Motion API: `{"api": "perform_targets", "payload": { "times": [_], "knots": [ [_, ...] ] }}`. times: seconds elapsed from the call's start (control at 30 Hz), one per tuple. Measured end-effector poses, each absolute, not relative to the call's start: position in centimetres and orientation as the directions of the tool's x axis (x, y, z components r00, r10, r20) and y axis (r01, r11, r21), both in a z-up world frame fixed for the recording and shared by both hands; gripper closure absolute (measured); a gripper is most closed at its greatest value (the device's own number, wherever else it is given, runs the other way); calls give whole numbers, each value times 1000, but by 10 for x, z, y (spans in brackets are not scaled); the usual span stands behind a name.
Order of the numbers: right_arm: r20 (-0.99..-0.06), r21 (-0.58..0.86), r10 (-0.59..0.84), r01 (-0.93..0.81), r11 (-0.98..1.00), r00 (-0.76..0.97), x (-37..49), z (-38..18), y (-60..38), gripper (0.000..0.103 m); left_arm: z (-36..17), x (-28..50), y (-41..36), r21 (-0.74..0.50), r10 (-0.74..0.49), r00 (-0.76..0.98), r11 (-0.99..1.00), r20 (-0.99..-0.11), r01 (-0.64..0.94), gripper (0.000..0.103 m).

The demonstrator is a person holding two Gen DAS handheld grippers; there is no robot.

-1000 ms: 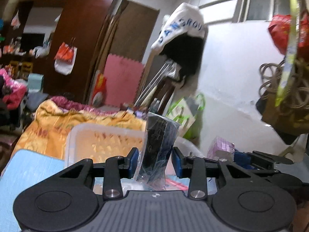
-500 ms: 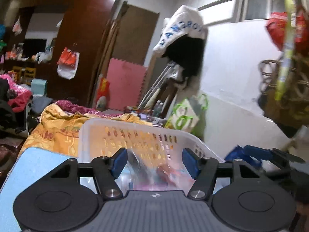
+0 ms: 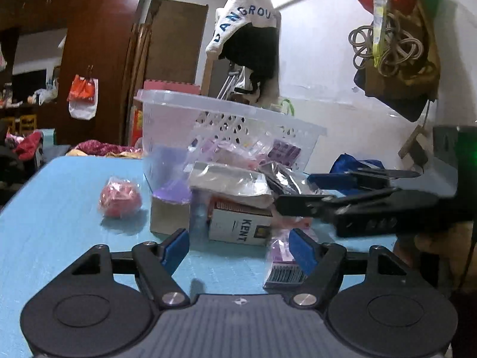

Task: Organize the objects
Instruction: 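Grasp a small purple box with the left tool while the right tool grasps a silver foil packet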

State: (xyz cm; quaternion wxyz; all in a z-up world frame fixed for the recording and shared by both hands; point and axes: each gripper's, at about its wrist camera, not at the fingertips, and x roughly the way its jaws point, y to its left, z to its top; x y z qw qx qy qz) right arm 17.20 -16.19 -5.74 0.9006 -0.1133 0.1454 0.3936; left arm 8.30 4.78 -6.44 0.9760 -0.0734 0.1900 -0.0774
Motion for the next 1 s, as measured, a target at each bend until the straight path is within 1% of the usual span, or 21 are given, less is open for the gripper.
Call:
{"api": "perform_targets", "payload": {
  "times": [0.07, 0.1, 0.13, 0.2, 0.33, 0.5, 0.53, 0.6, 0.67, 0.7, 0.8, 1.0],
  "knots": [
    [-345, -135, 658, -730, 670, 669, 168, -58, -155, 30, -68, 80, 39, -140, -181, 915, 980, -360, 139, 26],
    [-336, -156, 651, -722, 675, 681, 166, -58, -154, 39, -68, 80, 34, -115, -171, 920, 984, -354, 139, 26],
    [-329, -171, 643, -713, 680, 692, 165, -58, -154, 45, -70, 75, 29, -95, -158, 926, 987, -344, 133, 26],
    [-312, -172, 637, -701, 692, 705, 161, -58, -162, 46, -69, 73, 20, -66, -155, 928, 988, -339, 141, 26],
    [-283, -190, 612, -669, 719, 738, 157, -56, -175, 44, -72, 68, 12, -32, -154, 933, 988, -326, 151, 26],
    [-297, -152, 628, -684, 713, 720, 163, -57, -179, 43, -71, 67, 6, -34, -158, 933, 987, -324, 155, 26],
    [-298, -144, 631, -688, 712, 716, 164, -58, -178, 40, -72, 67, 3, -31, -162, 932, 987, -323, 161, 26],
    [-301, -131, 638, -693, 709, 709, 166, -61, -177, 38, -72, 64, -3, -16, -166, 934, 985, -318, 170, 26],
    [-300, -123, 640, -693, 710, 708, 166, -63, -176, 41, -73, 62, -8, -8, -175, 933, 983, -315, 182, 26],
    [-297, -114, 648, -700, 705, 701, 165, -63, -178, 48, -73, 61, -10, -6, -180, 932, 982, -315, 188, 26],
    [-277, -88, 662, -704, 704, 697, 162, -59, -185, 59, -73, 58, -14, -2, -181, 932, 982, -314, 190, 26],
    [-257, -53, 675, -708, 704, 691, 158, -51, -200, 62, -76, 60, -32, 5, -197, 926, 978, -322, 210, 26]
  ]
}}
